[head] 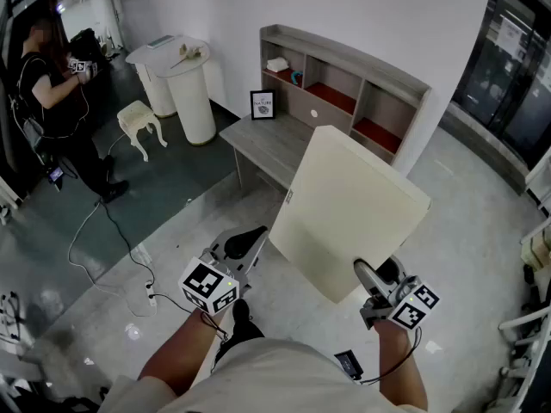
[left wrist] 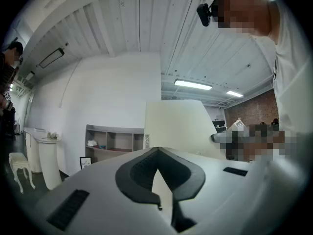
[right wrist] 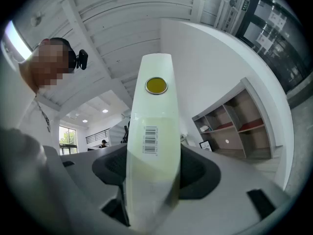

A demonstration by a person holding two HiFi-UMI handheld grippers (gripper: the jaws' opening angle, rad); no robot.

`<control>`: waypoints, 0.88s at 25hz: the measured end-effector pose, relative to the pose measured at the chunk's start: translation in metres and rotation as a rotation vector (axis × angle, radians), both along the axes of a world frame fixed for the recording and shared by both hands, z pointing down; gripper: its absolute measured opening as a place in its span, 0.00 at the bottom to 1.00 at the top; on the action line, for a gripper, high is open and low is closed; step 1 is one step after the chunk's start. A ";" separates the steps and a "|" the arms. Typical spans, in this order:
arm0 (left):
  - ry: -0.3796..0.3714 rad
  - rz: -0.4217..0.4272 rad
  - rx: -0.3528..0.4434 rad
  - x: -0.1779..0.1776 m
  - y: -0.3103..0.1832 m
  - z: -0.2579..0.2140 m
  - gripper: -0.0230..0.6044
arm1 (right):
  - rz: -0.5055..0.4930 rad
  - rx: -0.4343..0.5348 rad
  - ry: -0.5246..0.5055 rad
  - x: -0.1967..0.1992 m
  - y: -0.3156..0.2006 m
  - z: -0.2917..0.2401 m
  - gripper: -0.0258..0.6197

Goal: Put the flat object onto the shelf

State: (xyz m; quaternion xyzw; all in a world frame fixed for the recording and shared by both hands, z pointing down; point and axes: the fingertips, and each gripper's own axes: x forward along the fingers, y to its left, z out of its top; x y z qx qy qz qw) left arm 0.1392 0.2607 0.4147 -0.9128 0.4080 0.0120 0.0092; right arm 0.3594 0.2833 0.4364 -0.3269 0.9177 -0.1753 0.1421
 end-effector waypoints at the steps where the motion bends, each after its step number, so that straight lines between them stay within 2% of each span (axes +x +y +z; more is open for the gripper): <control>1: 0.000 0.000 0.000 0.000 0.001 -0.001 0.06 | 0.001 0.002 0.000 0.000 0.001 -0.001 0.49; 12: -0.016 0.006 -0.004 -0.020 -0.016 -0.003 0.06 | 0.015 -0.001 -0.002 -0.015 -0.018 -0.006 0.48; 22: -0.005 -0.012 -0.018 -0.078 -0.049 0.007 0.06 | -0.001 -0.020 -0.011 -0.070 -0.057 0.001 0.48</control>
